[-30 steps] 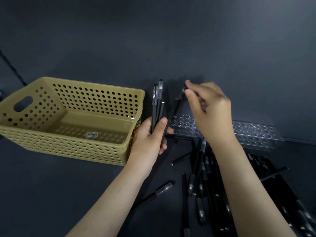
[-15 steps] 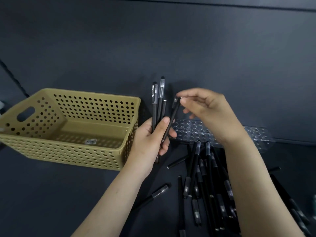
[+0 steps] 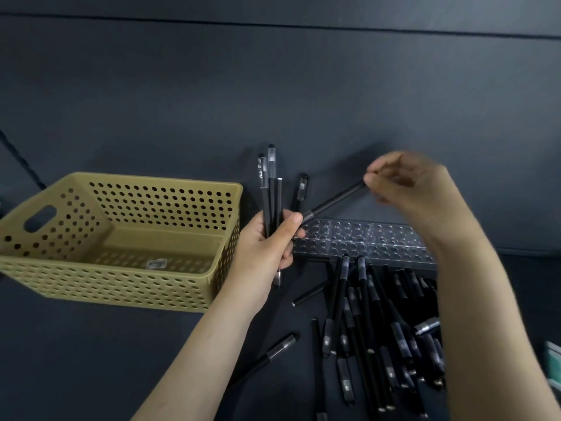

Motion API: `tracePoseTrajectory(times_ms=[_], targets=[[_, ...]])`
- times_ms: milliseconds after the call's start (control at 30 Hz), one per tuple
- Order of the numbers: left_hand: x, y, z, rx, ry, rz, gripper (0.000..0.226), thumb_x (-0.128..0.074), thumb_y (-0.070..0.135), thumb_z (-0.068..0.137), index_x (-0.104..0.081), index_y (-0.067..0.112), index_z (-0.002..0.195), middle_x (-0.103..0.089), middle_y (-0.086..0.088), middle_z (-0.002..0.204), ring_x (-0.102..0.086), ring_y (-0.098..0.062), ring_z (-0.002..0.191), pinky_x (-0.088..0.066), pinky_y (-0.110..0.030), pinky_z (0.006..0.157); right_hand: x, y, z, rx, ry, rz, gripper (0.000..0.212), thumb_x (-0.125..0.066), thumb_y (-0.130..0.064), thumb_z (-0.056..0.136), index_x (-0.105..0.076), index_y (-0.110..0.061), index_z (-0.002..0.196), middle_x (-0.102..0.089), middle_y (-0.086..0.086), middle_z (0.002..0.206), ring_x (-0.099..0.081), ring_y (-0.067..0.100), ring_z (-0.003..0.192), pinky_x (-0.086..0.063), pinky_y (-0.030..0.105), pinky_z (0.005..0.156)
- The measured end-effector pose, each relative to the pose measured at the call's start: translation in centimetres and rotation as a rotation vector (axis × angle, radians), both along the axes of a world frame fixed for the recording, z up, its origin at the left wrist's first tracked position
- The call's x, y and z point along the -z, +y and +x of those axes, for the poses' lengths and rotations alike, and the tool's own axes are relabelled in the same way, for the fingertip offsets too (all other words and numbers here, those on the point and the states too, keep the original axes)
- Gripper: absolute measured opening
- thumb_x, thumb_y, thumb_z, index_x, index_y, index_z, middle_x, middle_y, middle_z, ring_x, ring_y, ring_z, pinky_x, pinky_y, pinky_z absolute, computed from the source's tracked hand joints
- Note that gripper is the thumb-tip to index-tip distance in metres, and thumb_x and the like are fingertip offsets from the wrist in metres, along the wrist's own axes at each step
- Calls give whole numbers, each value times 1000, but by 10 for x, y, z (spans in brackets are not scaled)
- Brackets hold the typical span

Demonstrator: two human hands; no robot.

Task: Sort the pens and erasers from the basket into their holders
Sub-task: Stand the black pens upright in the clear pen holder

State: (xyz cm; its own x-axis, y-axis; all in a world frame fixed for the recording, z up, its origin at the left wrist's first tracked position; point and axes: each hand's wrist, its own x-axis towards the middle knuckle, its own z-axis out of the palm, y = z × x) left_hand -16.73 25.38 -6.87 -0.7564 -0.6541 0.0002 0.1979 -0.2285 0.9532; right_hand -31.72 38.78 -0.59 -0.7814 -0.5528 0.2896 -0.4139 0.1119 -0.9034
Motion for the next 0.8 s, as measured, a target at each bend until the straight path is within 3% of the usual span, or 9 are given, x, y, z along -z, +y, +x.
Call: tracePoseTrajectory(times_ms=[100, 233, 367, 433, 500, 633, 800], targets=[[1, -2, 1, -24, -3, -10, 3, -64, 15, 88, -61, 14, 88, -63, 3, 70, -39, -6, 51, -29, -18, 42, -4, 13, -3, -90, 149, 343, 5, -76, -26, 79, -74, -23, 77, -71, -9, 88, -63, 3, 83, -44, 21, 79], [3, 4, 0, 7, -12, -31, 5, -64, 11, 88, -64, 16, 86, -63, 3, 72, -40, -5, 51, -30, -18, 44, -4, 5, 10, -290, 150, 460, 4, -78, -28, 78, -75, -25, 78, -71, -10, 79, -60, -1, 68, -42, 9, 64], [5, 4, 0, -1, 24, -15, 4, -63, 13, 89, -65, 16, 90, -64, 0, 73, -40, -6, 52, -31, -17, 43, 1, -4, 20, -469, 43, 399, 19, -75, -19, 82, -71, -27, 99, -74, -6, 86, -66, 17, 82, -46, 12, 74], [6, 3, 0, -26, 19, -24, 11, -58, 23, 92, -64, 15, 97, -67, 0, 74, -40, -7, 51, -30, -18, 43, 3, -5, 18, -488, 23, 379, 26, -72, -16, 85, -68, -29, 107, -74, -4, 89, -63, 23, 78, -46, 15, 72], [8, 2, 0, -52, -4, -51, 23, -49, 30, 97, -62, 13, 102, -68, 0, 74, -40, -7, 49, -29, -19, 42, 5, -5, 13, -481, 26, 328, 38, -69, -12, 87, -63, -34, 117, -72, -1, 91, -59, 19, 70, -48, 17, 67], [12, 0, 0, -61, -39, -121, 23, -42, 30, 100, -54, 11, 100, -67, 0, 69, -40, -8, 45, -26, -21, 40, 7, -7, 8, -396, 8, 67, 61, -61, 0, 90, -47, -38, 135, -58, 18, 100, -60, 22, 73, -57, 26, 70], [16, -2, 1, -84, -52, -203, 17, -45, 27, 100, -57, 17, 95, -66, 3, 68, -44, -8, 48, -32, -23, 41, 17, -22, 18, -108, 227, -133, 56, -63, 0, 90, -42, -38, 126, -57, 5, 97, -69, 19, 69, -60, 37, 76]])
